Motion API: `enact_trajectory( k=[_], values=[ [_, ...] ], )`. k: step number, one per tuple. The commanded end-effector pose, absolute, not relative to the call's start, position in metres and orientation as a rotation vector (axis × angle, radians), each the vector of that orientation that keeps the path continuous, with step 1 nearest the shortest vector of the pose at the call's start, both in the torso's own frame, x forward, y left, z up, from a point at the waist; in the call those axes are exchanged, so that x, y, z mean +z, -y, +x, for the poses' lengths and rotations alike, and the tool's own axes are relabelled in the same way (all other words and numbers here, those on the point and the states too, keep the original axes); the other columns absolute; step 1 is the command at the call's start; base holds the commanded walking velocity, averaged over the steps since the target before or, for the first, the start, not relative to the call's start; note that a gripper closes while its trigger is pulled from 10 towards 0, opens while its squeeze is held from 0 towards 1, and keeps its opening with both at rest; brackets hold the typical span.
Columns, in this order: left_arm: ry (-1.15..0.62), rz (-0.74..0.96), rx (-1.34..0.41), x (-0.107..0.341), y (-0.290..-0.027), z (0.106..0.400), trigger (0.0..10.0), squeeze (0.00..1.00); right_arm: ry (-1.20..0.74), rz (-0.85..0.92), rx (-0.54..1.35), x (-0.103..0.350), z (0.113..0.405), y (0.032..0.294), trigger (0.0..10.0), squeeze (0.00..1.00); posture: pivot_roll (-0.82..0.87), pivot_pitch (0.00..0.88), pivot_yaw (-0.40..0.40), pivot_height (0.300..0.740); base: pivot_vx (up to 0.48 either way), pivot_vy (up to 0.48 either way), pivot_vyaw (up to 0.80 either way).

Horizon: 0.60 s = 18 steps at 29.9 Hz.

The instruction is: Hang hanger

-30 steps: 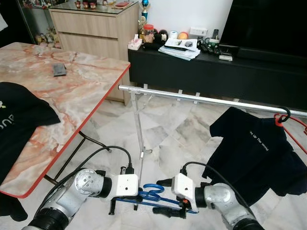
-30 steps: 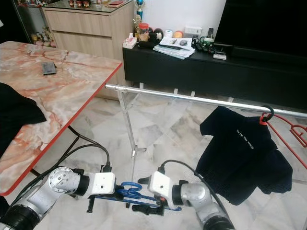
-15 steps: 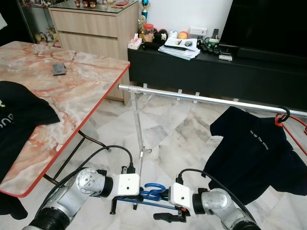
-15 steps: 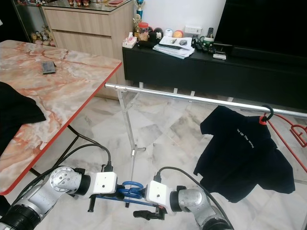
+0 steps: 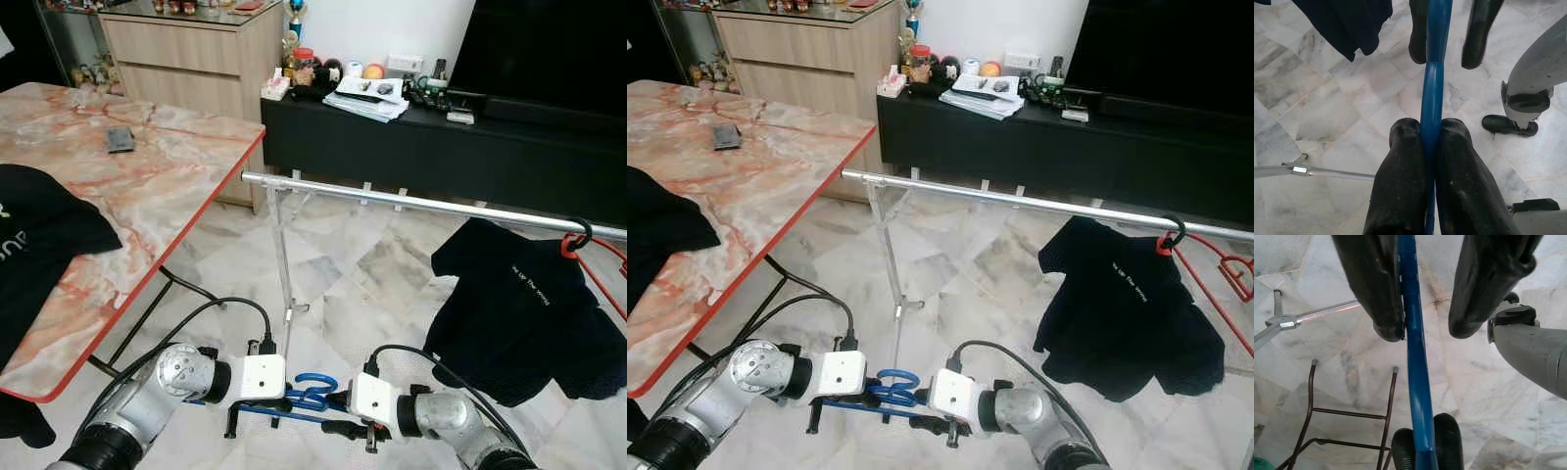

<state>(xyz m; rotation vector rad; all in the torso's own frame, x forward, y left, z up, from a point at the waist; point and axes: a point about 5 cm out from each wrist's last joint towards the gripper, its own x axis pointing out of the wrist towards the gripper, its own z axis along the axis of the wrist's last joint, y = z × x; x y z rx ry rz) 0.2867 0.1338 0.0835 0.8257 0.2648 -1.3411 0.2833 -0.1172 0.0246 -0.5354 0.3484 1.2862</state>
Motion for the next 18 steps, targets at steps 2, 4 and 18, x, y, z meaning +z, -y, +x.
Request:
enact_trajectory(
  k=[2,4,18],
  values=[
    [-0.250,0.841,-1.343,0.0871,-0.1316,0.2871,10.0,0.00,-0.308,-0.538,1.299,0.0316,0.2874,0.1154,0.0,0.00,0.11,0.048,-0.062,0.740,0.000,0.000,0.00],
    [-0.250,0.840,-1.344,0.0872,-0.1314,0.2871,10.0,0.00,-0.302,-0.536,1.302,0.0323,0.2874,0.1160,0.0,0.00,0.11,0.048,-0.062,0.740,0.000,0.000,0.00],
    [-0.250,0.833,-1.337,0.0872,-0.1310,0.2875,10.0,0.00,-0.303,-0.516,1.307,0.0304,0.2849,0.1161,0.0,0.00,0.11,0.048,-0.065,0.740,0.000,0.000,0.00]
  ],
)
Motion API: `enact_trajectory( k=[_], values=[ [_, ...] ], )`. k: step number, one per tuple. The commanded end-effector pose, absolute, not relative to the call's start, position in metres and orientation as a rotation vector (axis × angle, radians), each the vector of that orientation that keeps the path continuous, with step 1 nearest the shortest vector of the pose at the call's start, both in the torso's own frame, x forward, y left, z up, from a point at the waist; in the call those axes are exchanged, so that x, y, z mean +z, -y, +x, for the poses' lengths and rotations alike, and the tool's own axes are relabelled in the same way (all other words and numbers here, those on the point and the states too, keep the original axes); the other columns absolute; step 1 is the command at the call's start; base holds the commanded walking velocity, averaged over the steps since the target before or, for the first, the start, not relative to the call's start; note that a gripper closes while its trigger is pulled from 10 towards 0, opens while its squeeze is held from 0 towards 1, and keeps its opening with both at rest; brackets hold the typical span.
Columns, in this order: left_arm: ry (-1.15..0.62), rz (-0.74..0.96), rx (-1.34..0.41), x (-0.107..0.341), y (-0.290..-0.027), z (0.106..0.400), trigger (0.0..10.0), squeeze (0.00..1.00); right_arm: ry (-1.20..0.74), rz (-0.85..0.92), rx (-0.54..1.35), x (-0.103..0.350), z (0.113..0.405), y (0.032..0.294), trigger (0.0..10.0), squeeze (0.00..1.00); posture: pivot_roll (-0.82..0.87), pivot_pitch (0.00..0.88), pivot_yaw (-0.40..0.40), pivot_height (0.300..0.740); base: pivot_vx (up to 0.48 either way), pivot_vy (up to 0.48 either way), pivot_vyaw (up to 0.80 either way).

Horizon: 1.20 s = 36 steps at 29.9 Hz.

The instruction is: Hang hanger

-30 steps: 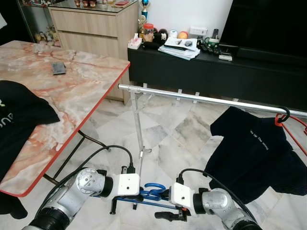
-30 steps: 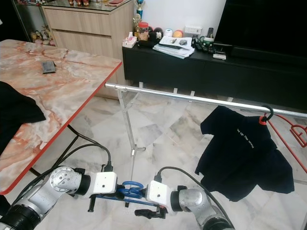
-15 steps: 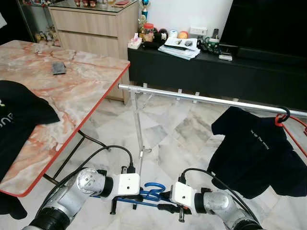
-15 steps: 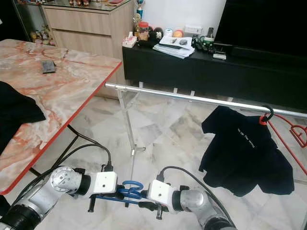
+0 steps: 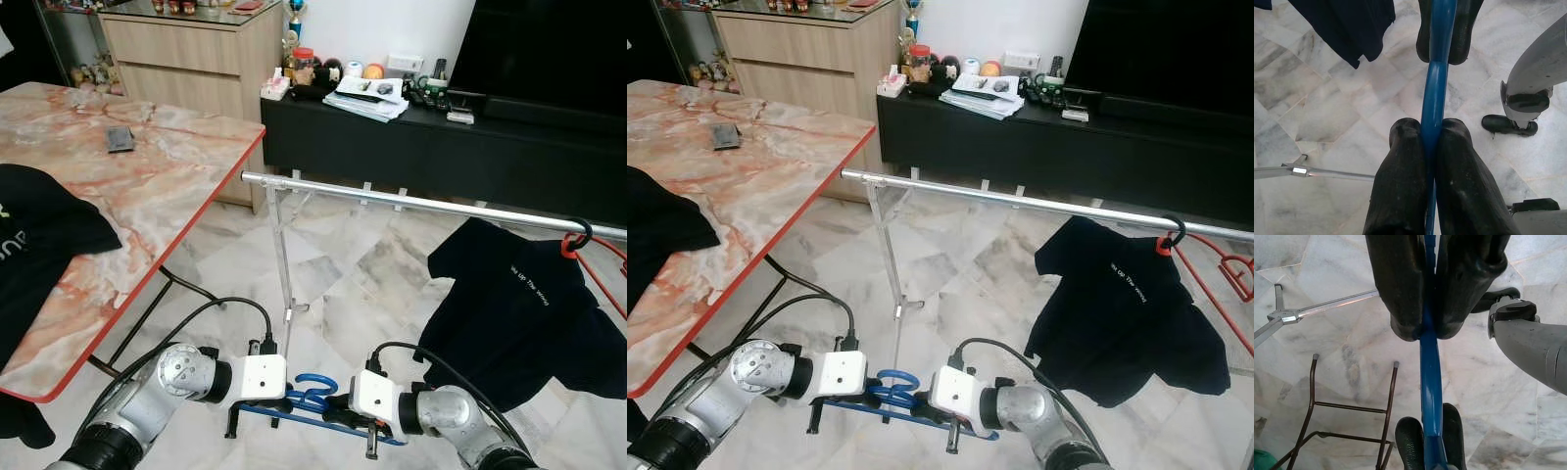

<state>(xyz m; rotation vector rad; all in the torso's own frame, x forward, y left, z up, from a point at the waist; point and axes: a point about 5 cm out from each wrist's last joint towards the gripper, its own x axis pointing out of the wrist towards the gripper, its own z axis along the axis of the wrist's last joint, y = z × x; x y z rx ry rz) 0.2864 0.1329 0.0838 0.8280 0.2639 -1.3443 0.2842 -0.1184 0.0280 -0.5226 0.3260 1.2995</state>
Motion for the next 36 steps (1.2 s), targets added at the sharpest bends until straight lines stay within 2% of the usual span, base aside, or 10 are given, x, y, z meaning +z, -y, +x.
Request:
enact_trajectory(
  k=[1,19,20,27,36],
  values=[
    [-0.250,0.833,-1.337,0.087,-0.131,0.287,10.0,0.00,-0.304,-0.516,1.306,0.030,0.285,0.117,0.0,0.00,0.12,0.048,-0.065,0.740,0.000,0.000,0.00],
    [-0.266,0.839,-1.308,0.087,-0.133,0.290,10.0,0.00,-0.314,-0.578,1.303,0.034,0.289,0.120,0.0,0.00,0.11,0.050,-0.066,0.740,0.000,0.000,0.00],
    [-0.257,0.844,-1.305,0.087,-0.133,0.290,10.0,1.00,-0.316,-0.583,1.307,0.033,0.289,0.120,0.0,0.00,0.11,0.050,-0.066,0.740,0.000,0.000,0.00],
    [-0.249,0.839,-1.304,0.087,-0.134,0.290,10.0,1.00,-0.336,-0.606,1.322,0.030,0.286,0.121,0.0,0.00,0.11,0.052,-0.065,0.740,0.000,0.000,0.00],
    [-0.282,0.817,-1.294,0.086,-0.142,0.290,10.0,1.00,-0.457,-0.689,1.369,0.016,0.277,0.126,0.0,0.00,0.11,0.054,-0.065,0.740,0.000,0.000,0.00]
  ],
)
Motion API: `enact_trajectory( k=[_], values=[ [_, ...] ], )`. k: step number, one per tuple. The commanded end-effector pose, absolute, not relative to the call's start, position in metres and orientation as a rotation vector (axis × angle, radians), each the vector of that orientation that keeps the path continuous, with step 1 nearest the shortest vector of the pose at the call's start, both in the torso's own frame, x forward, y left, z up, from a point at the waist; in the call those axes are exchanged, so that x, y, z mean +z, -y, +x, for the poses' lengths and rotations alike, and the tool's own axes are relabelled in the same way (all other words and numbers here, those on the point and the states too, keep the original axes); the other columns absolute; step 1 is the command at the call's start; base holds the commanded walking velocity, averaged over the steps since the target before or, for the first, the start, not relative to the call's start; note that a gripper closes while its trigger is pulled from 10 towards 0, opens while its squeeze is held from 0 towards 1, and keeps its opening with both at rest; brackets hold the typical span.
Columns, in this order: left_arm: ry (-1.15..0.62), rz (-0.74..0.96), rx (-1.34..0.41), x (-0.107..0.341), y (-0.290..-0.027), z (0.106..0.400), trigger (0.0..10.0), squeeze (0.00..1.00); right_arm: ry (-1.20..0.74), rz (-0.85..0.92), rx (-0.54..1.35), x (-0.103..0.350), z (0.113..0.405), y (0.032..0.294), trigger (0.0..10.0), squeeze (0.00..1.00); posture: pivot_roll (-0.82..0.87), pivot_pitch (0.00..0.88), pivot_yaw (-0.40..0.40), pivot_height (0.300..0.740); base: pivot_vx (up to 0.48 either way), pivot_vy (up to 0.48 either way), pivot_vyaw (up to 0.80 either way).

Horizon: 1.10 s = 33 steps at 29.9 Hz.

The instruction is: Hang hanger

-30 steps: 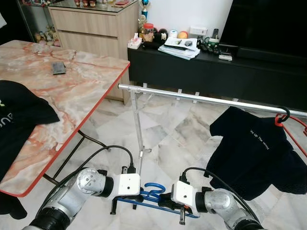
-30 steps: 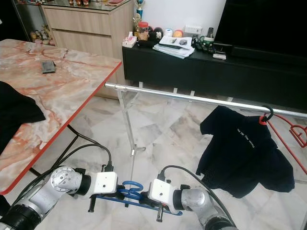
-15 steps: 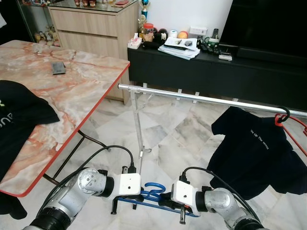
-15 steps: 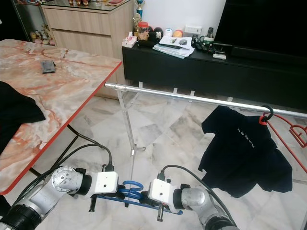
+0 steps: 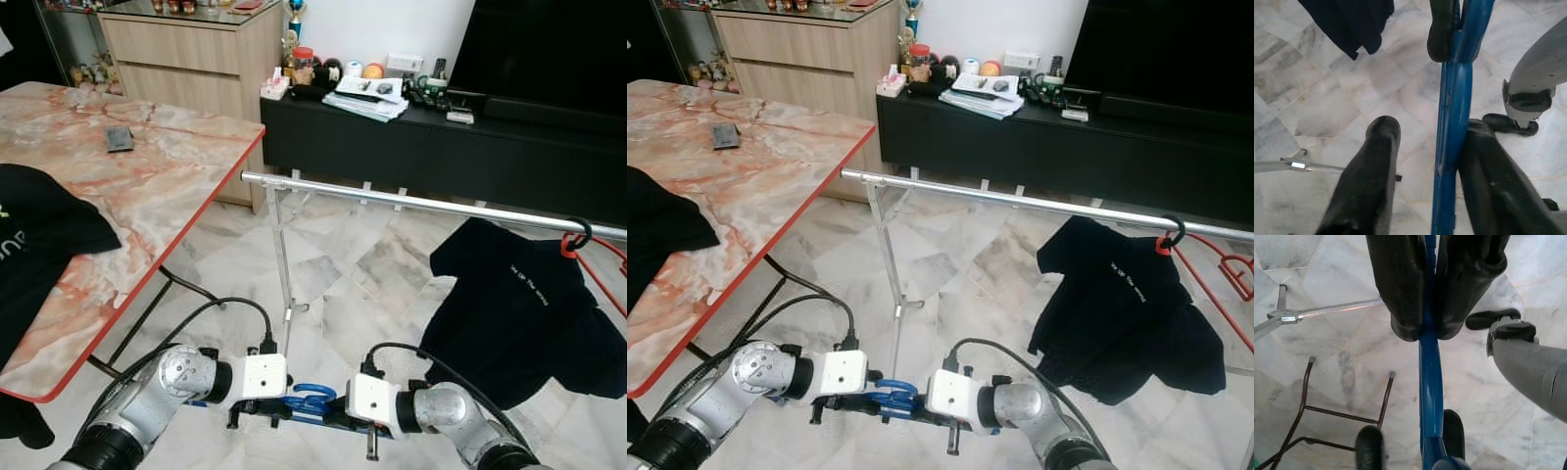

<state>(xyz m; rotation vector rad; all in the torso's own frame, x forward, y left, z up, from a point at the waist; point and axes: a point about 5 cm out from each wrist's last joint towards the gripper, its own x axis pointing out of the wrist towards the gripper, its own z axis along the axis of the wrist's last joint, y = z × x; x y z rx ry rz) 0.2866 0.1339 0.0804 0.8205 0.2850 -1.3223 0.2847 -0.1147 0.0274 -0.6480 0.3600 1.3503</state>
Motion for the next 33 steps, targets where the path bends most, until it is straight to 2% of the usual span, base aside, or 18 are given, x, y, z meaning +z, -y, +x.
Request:
enact_trajectory(
  k=[1,9,11,17,18,19,20,21,23,25,28,30,31,33],
  values=[
    [-0.289,0.806,-1.287,0.085,-0.145,0.289,10.0,1.00,-0.475,-0.687,1.368,0.012,0.274,0.127,0.0,0.00,0.11,0.055,-0.065,0.740,0.000,0.000,0.00],
    [-0.337,0.790,-1.331,0.082,-0.148,0.282,10.0,1.00,-0.519,-0.681,1.312,0.004,0.270,0.130,0.0,0.00,0.11,0.057,-0.064,0.740,0.000,0.000,0.00],
    [-0.368,0.781,-1.353,0.079,-0.148,0.278,10.0,1.00,-0.550,-0.687,1.230,-0.001,0.271,0.136,0.0,0.00,0.11,0.058,-0.063,0.740,0.000,0.000,0.00],
    [-0.383,0.778,-1.318,0.076,-0.152,0.279,10.0,1.00,-0.592,-0.712,1.142,-0.006,0.270,0.148,0.0,0.00,0.11,0.058,-0.063,0.740,0.000,0.000,0.00],
    [-0.385,0.784,-1.273,0.074,-0.157,0.281,10.0,0.12,-0.623,-0.715,1.078,-0.008,0.270,0.157,0.0,0.00,0.11,0.059,-0.063,0.740,0.000,0.000,0.00],
    [-0.391,0.779,-1.245,0.073,-0.160,0.282,10.0,0.00,-0.645,-0.709,1.031,-0.010,0.271,0.162,0.0,0.00,0.11,0.059,-0.063,0.740,0.000,0.000,0.00],
    [-0.397,0.759,-1.189,0.069,-0.167,0.283,10.0,0.00,-0.676,-0.683,0.926,-0.012,0.273,0.171,0.0,0.00,0.11,0.060,-0.063,0.740,0.000,0.000,0.00],
    [-0.397,0.759,-1.189,0.069,-0.167,0.283,10.0,0.00,-0.676,-0.683,0.926,-0.012,0.273,0.171,0.0,0.00,0.11,0.060,-0.063,0.740,0.000,0.000,0.00],
    [-0.389,0.714,-1.079,0.063,-0.175,0.285,10.0,0.00,-0.692,-0.608,0.782,-0.013,0.276,0.175,0.0,0.00,0.10,0.062,-0.062,0.740,0.000,0.000,0.00],
    [-0.387,0.712,-1.045,0.062,-0.177,0.286,10.0,0.00,-0.692,-0.591,0.745,-0.014,0.277,0.176,0.0,0.00,0.10,0.062,-0.062,0.740,0.000,0.000,0.00],
    [-0.400,0.710,-0.895,0.051,-0.185,0.290,10.0,0.00,-0.698,-0.519,0.622,-0.014,0.279,0.179,0.0,0.00,0.10,0.064,-0.064,0.740,0.000,0.000,0.00],
    [-0.425,0.657,-0.802,0.042,-0.191,0.289,10.0,0.00,-0.688,-0.447,0.510,-0.014,0.281,0.183,0.0,0.00,0.10,0.067,-0.064,0.740,0.000,0.000,0.00],
    [-0.449,0.599,-0.720,0.032,-0.194,0.286,10.0,0.00,-0.652,-0.313,0.345,-0.010,0.287,0.187,0.0,0.00,0.09,0.070,-0.063,0.740,0.000,0.000,0.00],
    [-0.471,0.574,-0.679,0.025,-0.197,0.283,10.0,0.00,-0.639,-0.262,0.289,-0.008,0.289,0.189,0.0,0.00,0.09,0.070,-0.062,0.740,0.000,0.000,0.00]
  ],
)
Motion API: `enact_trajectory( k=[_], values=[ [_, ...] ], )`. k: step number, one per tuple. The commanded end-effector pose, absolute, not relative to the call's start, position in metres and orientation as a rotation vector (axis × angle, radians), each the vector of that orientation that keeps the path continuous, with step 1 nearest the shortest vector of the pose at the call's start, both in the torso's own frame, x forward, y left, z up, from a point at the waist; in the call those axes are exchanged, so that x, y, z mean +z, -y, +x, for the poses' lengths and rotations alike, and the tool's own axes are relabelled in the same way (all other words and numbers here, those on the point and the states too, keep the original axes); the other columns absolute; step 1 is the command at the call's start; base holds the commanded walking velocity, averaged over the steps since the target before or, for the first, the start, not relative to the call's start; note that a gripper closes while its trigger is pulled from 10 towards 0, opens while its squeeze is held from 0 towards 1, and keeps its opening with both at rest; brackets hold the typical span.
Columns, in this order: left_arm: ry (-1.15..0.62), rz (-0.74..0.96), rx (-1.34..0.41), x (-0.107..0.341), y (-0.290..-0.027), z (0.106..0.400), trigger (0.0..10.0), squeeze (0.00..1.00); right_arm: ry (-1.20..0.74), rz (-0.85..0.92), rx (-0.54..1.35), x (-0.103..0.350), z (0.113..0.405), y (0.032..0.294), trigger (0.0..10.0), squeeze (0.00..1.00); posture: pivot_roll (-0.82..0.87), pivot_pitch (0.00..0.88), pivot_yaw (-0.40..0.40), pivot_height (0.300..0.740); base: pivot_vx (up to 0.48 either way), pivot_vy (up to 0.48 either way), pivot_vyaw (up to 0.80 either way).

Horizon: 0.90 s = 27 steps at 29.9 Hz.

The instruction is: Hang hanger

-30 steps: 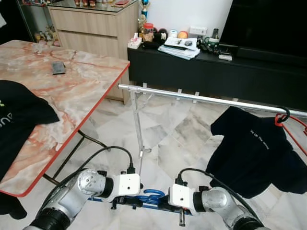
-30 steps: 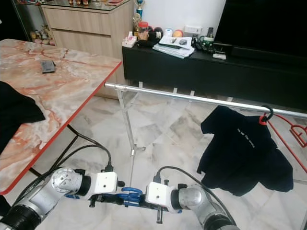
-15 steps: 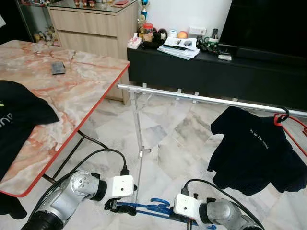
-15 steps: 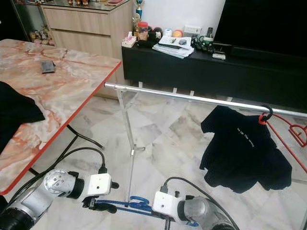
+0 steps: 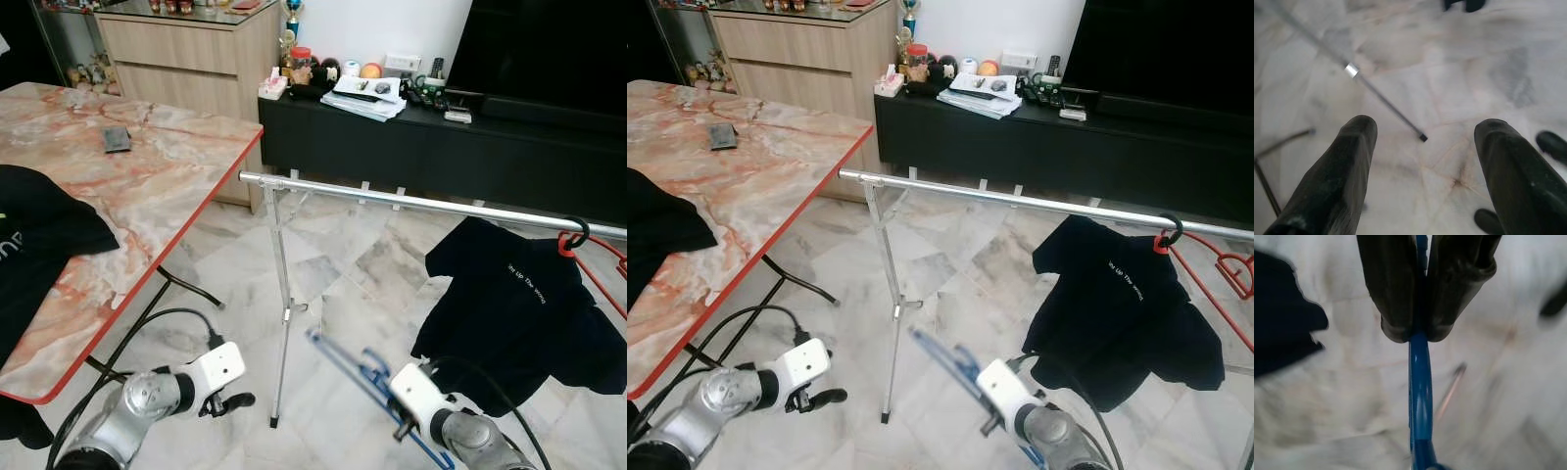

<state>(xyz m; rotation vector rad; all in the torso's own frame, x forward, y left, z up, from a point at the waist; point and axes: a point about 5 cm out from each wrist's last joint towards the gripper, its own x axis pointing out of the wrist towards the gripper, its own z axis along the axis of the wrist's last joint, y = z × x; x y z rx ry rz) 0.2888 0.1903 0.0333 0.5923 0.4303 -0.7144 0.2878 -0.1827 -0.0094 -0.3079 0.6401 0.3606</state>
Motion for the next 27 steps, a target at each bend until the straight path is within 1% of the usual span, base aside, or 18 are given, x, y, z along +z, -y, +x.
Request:
enact_trajectory(
  k=[1,4,6,7,8,10,13,14,15,16,18,21,22,23,24,25,27],
  values=[
    [-0.522,0.528,-0.599,0.011,-0.201,0.276,10.0,0.00,-0.605,-0.173,0.203,-0.005,0.293,0.191,0.0,0.00,0.09,0.071,-0.058,0.740,0.000,0.000,0.00],
    [-0.611,0.514,-0.512,-0.013,-0.206,0.258,10.0,0.00,-0.532,-0.072,0.089,0.003,0.300,0.192,0.0,0.00,0.08,0.072,-0.053,0.740,0.000,0.000,0.00],
    [-0.633,0.505,-0.482,-0.019,-0.208,0.252,10.0,0.00,-0.514,-0.063,0.071,0.005,0.302,0.192,0.0,0.00,0.08,0.072,-0.053,0.740,0.000,0.000,0.00],
    [-0.678,0.415,-0.375,-0.032,-0.213,0.239,10.0,0.00,-0.466,-0.067,0.048,0.010,0.304,0.191,0.0,0.00,0.08,0.070,-0.052,0.740,0.000,0.000,0.00],
    [-0.697,0.368,-0.321,-0.037,-0.215,0.234,10.0,0.00,-0.447,-0.059,0.040,0.011,0.305,0.190,0.0,0.00,0.08,0.070,-0.053,0.740,0.000,0.000,0.00],
    [-0.707,0.340,-0.289,-0.040,-0.216,0.230,10.0,0.00,-0.436,-0.052,0.036,0.012,0.305,0.190,0.0,0.00,0.08,0.070,-0.053,0.740,0.000,0.000,0.00],
    [-0.771,0.285,-0.147,-0.058,-0.227,0.203,10.0,0.00,-0.351,0.003,0.006,0.015,0.303,0.187,0.0,0.00,0.08,0.064,-0.054,0.740,0.000,0.000,0.00],
    [-0.804,0.223,-0.075,-0.065,-0.230,0.190,10.0,0.00,-0.313,0.009,-0.016,0.016,0.300,0.187,0.0,0.00,0.08,0.063,-0.052,0.740,0.000,0.000,0.00],
    [-0.804,0.223,-0.075,-0.065,-0.230,0.190,10.0,0.00,-0.313,0.009,-0.016,0.016,0.300,0.187,0.0,0.00,0.08,0.063,-0.052,0.740,0.000,0.000,0.00],
    [-0.832,0.143,0.008,-0.070,-0.234,0.180,10.0,0.00,-0.286,0.015,-0.044,0.016,0.297,0.189,0.0,0.00,0.08,0.063,-0.047,0.740,0.000,0.000,0.00],
    [-0.873,0.084,0.084,-0.076,-0.237,0.169,10.0,0.00,-0.257,0.013,-0.073,0.017,0.294,0.192,0.0,0.00,0.08,0.061,-0.042,0.740,0.000,0.000,0.00],
    [-0.894,0.082,0.090,-0.079,-0.237,0.165,10.0,0.00,-0.248,0.013,-0.082,0.017,0.293,0.191,0.0,0.00,0.07,0.060,-0.036,0.740,0.000,0.000,0.00],
    [-0.909,0.095,0.075,-0.081,-0.236,0.161,10.0,0.00,-0.244,0.037,-0.094,0.016,0.293,0.191,2.5,0.00,0.06,0.060,-0.030,0.740,0.000,0.000,0.00],
    [-0.922,0.101,0.062,-0.082,-0.235,0.158,10.0,0.00,-0.239,0.059,-0.107,0.017,0.292,0.191,4.6,0.00,0.06,0.055,-0.025,0.740,0.000,0.000,0.00],
    [-0.930,0.101,0.056,-0.083,-0.234,0.156,10.0,0.00,-0.233,0.077,-0.117,0.017,0.292,0.191,9.3,0.00,0.06,0.053,-0.023,0.740,0.000,0.000,0.00],
    [-0.934,0.102,0.056,-0.084,-0.234,0.155,10.0,0.00,-0.227,0.084,-0.121,0.018,0.292,0.190,10.0,0.00,0.05,0.053,-0.021,0.740,0.000,0.000,0.00],
    [-0.931,0.099,0.064,-0.084,-0.235,0.154,10.0,0.00,-0.220,0.081,-0.122,0.020,0.292,0.188,10.0,0.00,0.05,0.048,-0.018,0.740,0.000,0.000,0.00]
  ],
)
